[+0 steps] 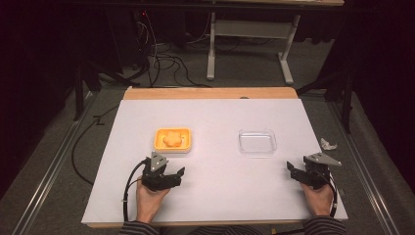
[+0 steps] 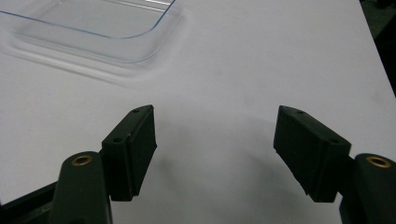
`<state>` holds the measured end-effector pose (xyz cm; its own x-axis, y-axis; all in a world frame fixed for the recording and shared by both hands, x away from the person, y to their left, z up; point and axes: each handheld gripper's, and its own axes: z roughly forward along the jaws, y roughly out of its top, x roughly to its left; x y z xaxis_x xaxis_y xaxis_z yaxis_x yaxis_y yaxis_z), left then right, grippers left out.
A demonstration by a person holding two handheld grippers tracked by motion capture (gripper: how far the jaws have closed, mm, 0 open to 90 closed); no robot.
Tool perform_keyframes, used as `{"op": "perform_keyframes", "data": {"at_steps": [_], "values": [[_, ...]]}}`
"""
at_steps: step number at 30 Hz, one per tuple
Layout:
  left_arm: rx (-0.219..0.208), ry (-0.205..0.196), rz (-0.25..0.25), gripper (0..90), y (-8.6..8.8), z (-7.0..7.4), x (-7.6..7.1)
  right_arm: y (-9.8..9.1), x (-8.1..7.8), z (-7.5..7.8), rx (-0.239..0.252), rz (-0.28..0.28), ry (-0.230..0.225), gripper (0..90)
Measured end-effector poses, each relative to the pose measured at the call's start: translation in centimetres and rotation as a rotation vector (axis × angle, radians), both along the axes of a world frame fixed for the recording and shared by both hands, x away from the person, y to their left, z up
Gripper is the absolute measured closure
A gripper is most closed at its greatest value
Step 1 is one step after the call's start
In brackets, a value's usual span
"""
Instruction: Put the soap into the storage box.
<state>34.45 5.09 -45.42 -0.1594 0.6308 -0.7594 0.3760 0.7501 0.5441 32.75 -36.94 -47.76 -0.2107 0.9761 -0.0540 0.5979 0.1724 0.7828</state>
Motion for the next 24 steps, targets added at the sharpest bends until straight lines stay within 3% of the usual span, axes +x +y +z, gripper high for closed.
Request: {"op": "perform_keyframes", "data": {"at_steps": [5, 7, 8, 12, 24], "values": [[0.018, -0.004, -0.015, 21.7, -0.1, -0.4, 0.4, 0.0, 0.0, 0.0, 0.000, 0.000, 0.000, 30.1], [-0.006, 0.016, 0.005, 21.8, -0.4, -0.5, 0.6, 0.0, 0.0, 0.0, -0.002, 0.001, -0.001, 30.1], [0.015, 0.004, -0.011, 21.8, -0.3, -0.6, 0.7, 0.0, 0.0, 0.0, -0.001, 0.001, -0.002, 30.1], [0.010, 0.021, 0.008, 21.7, -0.7, -0.9, 0.9, 0.0, 0.0, 0.0, -0.001, 0.002, -0.004, 30.1], [0.027, 0.000, 0.011, 22.0, -1.2, -1.6, 1.3, 0.0, 0.0, 0.0, -0.004, 0.004, -0.006, 30.3]]}}
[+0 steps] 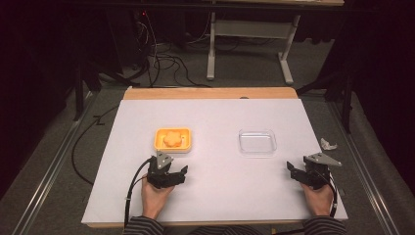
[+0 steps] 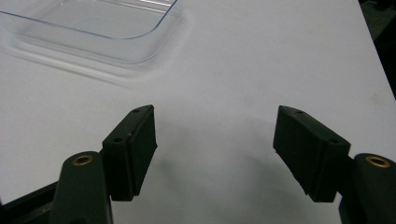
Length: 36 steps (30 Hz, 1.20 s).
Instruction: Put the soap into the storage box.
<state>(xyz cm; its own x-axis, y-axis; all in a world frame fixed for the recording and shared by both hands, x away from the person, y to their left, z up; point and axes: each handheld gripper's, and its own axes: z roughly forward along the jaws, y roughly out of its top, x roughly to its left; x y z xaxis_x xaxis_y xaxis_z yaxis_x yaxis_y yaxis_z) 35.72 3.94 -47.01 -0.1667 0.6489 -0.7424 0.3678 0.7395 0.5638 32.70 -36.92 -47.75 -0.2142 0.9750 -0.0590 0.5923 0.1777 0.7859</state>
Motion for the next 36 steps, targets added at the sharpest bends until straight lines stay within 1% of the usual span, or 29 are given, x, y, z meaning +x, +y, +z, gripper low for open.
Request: {"op": "perform_keyframes", "data": {"at_steps": [2, 4, 5, 6, 7, 8, 11, 12, 13, 14, 15, 16, 20, 21, 23, 24, 25, 26, 27, 29, 30, 32, 36], "values": [[0.017, -0.004, -0.013, 22.1, -0.03, -0.24, 0.09, 0.01, 0.00, 0.00, 0.002, -0.001, 0.001, 30.3], [-0.001, 0.012, 0.001, 22.3, -0.34, -0.38, 0.19, 0.00, 0.01, 0.00, 0.001, 0.000, 0.002, 30.3], [-0.002, 0.013, 0.001, 22.3, -0.43, -0.44, 0.20, 0.01, 0.01, 0.00, 0.001, 0.000, 0.002, 30.4], [0.010, 0.012, -0.006, 22.3, -0.40, -0.54, 0.20, 0.00, 0.02, 0.00, 0.000, 0.000, 0.002, 30.4], [0.006, 0.012, -0.008, 22.3, -0.44, -0.57, 0.22, 0.01, 0.02, 0.00, 0.001, -0.001, 0.003, 30.3], [-0.001, 0.017, 0.002, 22.3, -0.53, -0.58, 0.28, 0.01, 0.02, 0.00, 0.001, -0.001, 0.003, 30.4], [0.010, 0.012, -0.006, 22.3, -0.54, -0.74, 0.34, 0.01, 0.02, -0.01, 0.001, -0.001, 0.003, 30.3], [0.002, 0.019, -0.002, 22.3, -0.64, -0.75, 0.35, 0.01, 0.02, 0.00, 0.001, -0.001, 0.003, 30.3], [0.011, 0.016, -0.003, 22.4, -0.73, -0.94, 0.39, 0.00, 0.02, 0.00, 0.001, -0.001, 0.003, 30.3], [0.011, 0.016, -0.003, 22.5, -0.73, -0.94, 0.39, 0.00, 0.02, 0.00, 0.001, -0.001, 0.003, 30.3], [0.004, 0.022, 0.008, 22.5, -0.85, -0.94, 0.41, -0.01, 0.02, 0.00, 0.001, -0.001, 0.002, 30.2], [0.013, 0.015, 0.000, 22.8, -0.77, -0.97, 0.41, -0.01, 0.01, 0.00, 0.002, -0.003, 0.002, 30.2], [0.008, 0.013, 0.004, 22.9, -0.76, -0.95, 0.39, 0.01, 0.00, 0.00, 0.002, -0.003, 0.002, 30.1], [0.022, 0.001, -0.005, 23.1, -0.72, -1.05, 0.36, 0.00, -0.01, 0.01, 0.001, -0.004, 0.001, 30.1], [0.024, 0.000, -0.002, 23.2, -0.74, -1.07, 0.33, -0.01, -0.01, 0.00, 0.002, -0.004, 0.000, 30.1], [0.024, -0.009, 0.000, 23.6, -0.74, -1.09, 0.30, -0.01, -0.01, 0.00, 0.002, -0.004, 0.000, 30.1], [0.010, -0.006, 0.009, 24.2, -0.75, -0.99, 0.25, 0.01, -0.03, 0.01, -0.001, -0.005, 0.000, 30.1], [0.000, -0.014, 0.016, 24.4, -0.56, -0.88, 0.19, 0.01, -0.03, 0.01, -0.001, -0.006, 0.000, 30.1], [0.000, -0.014, 0.016, 24.6, -0.56, -0.88, 0.19, 0.01, -0.03, 0.01, -0.001, -0.006, 0.000, 30.1], [0.005, -0.032, 0.008, 24.6, -0.38, -0.90, 0.16, 0.01, -0.03, 0.01, -0.003, -0.003, -0.002, 30.1], [-0.001, -0.029, 0.010, 24.6, -0.42, -0.87, 0.13, 0.03, -0.03, 0.01, -0.003, -0.005, 0.000, 30.1], [0.014, -0.039, 0.001, 24.6, -0.44, -0.96, 0.04, 0.07, -0.03, 0.00, -0.002, -0.007, 0.002, 30.1], [0.010, -0.036, -0.003, 24.6, -0.42, -0.94, 0.03, 0.06, -0.03, 0.00, -0.002, -0.008, 0.001, 30.1]]}}
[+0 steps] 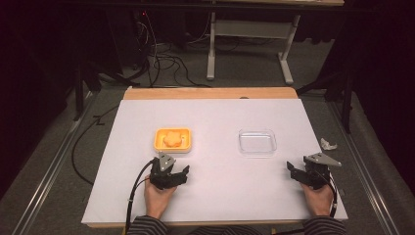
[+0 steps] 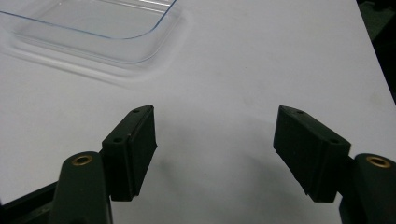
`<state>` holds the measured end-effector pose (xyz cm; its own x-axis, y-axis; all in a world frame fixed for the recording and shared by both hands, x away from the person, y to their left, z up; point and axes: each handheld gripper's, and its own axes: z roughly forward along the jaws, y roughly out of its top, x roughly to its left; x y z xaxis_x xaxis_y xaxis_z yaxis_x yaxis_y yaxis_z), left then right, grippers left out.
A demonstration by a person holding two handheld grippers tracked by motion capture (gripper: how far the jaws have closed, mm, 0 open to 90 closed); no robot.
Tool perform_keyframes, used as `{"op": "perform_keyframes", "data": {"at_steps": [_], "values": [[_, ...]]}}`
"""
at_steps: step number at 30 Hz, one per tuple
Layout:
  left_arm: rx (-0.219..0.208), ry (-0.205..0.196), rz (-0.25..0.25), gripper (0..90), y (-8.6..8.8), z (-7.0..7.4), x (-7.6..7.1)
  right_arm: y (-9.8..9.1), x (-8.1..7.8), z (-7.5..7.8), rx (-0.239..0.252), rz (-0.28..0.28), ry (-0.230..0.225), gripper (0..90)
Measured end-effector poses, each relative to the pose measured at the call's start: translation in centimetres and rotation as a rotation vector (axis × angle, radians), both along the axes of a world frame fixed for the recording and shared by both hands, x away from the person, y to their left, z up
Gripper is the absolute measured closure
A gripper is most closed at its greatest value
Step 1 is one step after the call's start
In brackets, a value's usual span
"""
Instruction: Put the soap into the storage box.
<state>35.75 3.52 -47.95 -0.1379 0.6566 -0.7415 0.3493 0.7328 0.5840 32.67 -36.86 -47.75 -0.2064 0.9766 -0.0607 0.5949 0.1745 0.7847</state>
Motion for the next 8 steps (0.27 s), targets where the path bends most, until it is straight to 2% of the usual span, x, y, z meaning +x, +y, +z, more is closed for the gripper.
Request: {"op": "perform_keyframes", "data": {"at_steps": [3, 8], "values": [[-0.016, 0.010, 0.008, 24.5, -0.08, 0.08, 0.01, 0.01, 0.01, -0.01, 0.001, 0.002, -0.001, 30.1], [-0.018, 0.012, 0.011, 24.5, -0.08, 0.09, 0.02, -0.06, 0.05, -0.01, 0.003, 0.007, 0.002, 30.1]]}}
